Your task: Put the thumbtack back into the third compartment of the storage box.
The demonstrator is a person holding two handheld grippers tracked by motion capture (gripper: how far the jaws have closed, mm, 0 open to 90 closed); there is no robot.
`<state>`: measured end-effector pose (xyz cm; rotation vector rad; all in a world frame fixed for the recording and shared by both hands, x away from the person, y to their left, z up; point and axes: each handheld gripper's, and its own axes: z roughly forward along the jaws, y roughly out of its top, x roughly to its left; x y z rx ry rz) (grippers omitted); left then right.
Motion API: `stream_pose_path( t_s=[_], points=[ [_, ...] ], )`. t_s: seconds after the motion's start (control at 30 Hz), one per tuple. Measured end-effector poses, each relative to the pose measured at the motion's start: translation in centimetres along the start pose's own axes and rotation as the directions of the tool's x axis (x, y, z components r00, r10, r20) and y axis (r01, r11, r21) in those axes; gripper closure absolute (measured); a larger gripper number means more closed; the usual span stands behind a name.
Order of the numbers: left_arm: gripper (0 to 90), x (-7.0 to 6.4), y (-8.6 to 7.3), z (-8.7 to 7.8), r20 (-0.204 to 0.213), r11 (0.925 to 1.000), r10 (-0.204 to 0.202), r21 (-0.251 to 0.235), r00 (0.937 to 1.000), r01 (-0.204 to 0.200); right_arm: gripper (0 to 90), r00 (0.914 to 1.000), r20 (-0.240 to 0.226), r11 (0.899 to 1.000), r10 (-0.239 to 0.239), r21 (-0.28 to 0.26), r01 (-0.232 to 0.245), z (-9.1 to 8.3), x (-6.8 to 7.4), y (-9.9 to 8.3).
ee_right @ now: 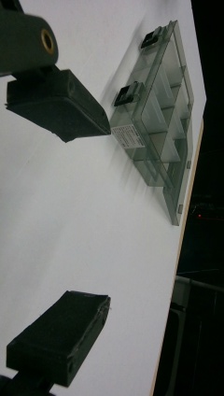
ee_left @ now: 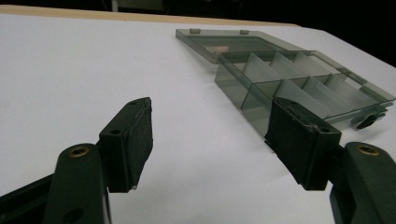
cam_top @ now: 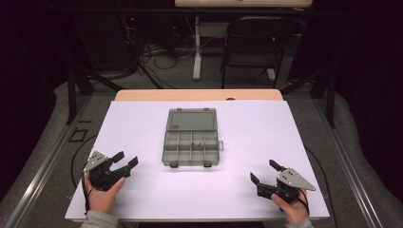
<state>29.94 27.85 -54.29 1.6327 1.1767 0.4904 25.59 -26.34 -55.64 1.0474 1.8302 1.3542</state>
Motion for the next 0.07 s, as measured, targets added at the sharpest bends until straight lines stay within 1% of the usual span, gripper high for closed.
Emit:
stream_pose_path(
  t_s=[0.03,0.07],
  points=[
    [31.2,0.06,-0.09,0.17,-0.006,0.9999,-0.008,0.012,1.0,0.008,14.3,0.9999,0.001,1.0,0.011,-0.002,-0.011,0.08,-0.08,-0.03],
    [31.0,0.06,-0.09,0.17,-0.006,0.9999,-0.008,0.012,1.0,0.008,14.3,0.9999,0.001,1.0,0.011,-0.002,-0.011,0.08,-0.08,-0.03]
  ],
)
